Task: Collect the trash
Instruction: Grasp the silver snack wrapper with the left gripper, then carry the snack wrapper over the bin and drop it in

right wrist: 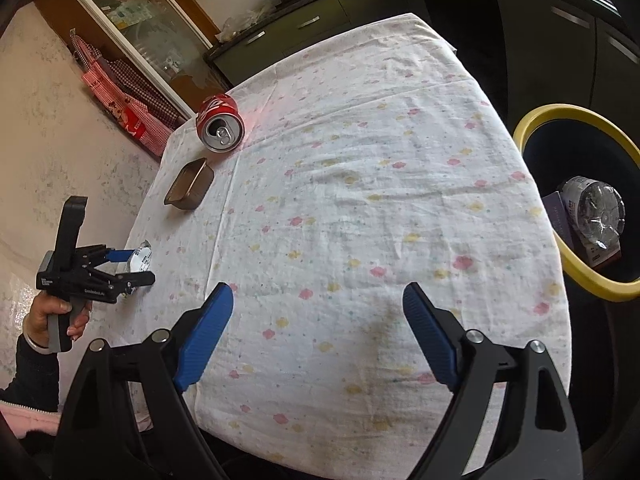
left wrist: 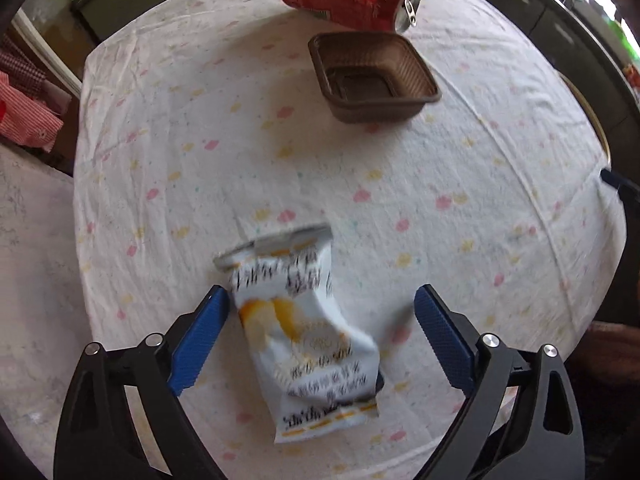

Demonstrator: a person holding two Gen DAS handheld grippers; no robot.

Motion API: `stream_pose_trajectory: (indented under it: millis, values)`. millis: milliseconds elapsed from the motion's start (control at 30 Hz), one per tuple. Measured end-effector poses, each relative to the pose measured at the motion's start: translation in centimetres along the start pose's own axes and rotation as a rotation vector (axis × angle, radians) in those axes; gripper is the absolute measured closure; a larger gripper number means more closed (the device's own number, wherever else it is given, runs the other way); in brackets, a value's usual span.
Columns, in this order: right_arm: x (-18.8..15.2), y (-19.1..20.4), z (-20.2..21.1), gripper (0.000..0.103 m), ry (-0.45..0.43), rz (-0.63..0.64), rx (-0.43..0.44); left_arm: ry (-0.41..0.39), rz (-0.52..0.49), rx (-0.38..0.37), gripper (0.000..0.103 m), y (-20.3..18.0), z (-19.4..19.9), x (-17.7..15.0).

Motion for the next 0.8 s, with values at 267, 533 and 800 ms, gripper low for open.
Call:
stream_pose_trajectory:
  millis: [267,533,800]
  values:
    - [-0.2,-0.3,-0.3,0.021,-0.002,-0.013,0.013,-0.033,0.020,-0.003,0.045,0.8,1.4,-1.0]
    - [-0.2,-0.7,0.4,0.021,-0.024,-0.018,0.008,-0.068,-0.047,-0.054,0.062,-1.8,3.6,-1.9]
    - [0.2,-3.5,4.7,0.021,-0.133,-0.050,-0.089,-0.170,-0.260,-0.148,0.062,-11.9,8.0,0.6]
Point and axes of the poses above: each gripper's, at about its wrist camera, not at the fingertips, and z roughly against the way its jaws point, y to its left, x to its top, the point moved 2 cm from there along -z, roughly the way its jaws point, and after that the axes turned 6 degrees about z, right-handed, at the moved point
